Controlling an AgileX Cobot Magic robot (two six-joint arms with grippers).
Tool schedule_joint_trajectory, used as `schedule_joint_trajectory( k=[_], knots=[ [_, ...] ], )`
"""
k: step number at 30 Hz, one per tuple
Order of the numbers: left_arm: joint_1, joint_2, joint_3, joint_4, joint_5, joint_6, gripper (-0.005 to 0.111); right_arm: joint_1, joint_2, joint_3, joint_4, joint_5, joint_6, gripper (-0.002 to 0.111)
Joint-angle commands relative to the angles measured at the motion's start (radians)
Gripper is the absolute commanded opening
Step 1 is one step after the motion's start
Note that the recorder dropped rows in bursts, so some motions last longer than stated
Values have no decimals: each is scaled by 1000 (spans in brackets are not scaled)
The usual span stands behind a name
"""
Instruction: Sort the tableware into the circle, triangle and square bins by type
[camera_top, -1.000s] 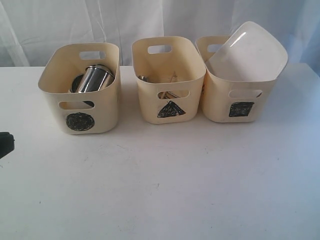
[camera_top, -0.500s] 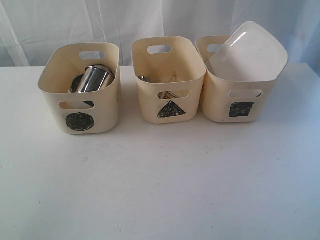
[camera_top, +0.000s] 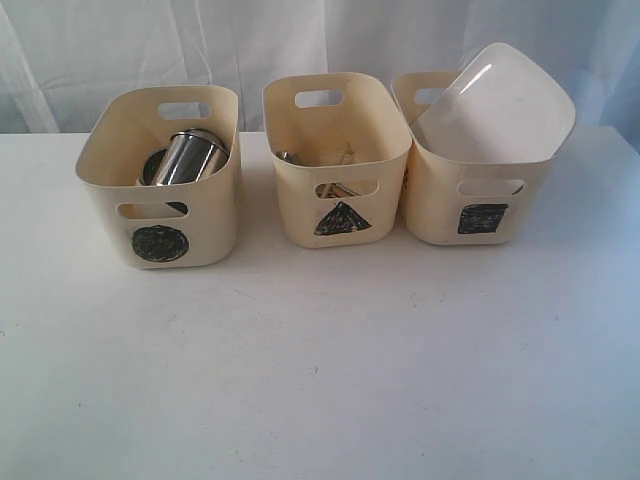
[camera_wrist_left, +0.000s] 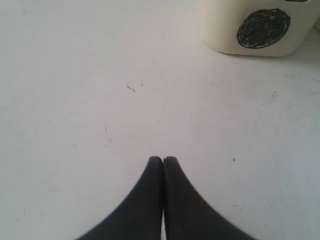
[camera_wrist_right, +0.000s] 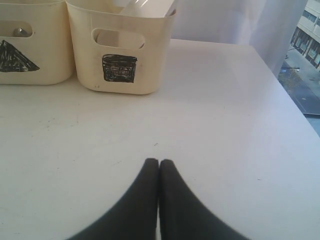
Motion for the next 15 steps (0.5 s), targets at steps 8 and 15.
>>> schedule_joint_trajectory(
  k=[8,15],
  knots=[
    [1,-5,8,-8,-111,3,0,-7,-5,6,-6,-17,7,0],
    [1,-5,8,-6,-111,3,0,-7,-5,6,-6,-17,7,0]
  ],
)
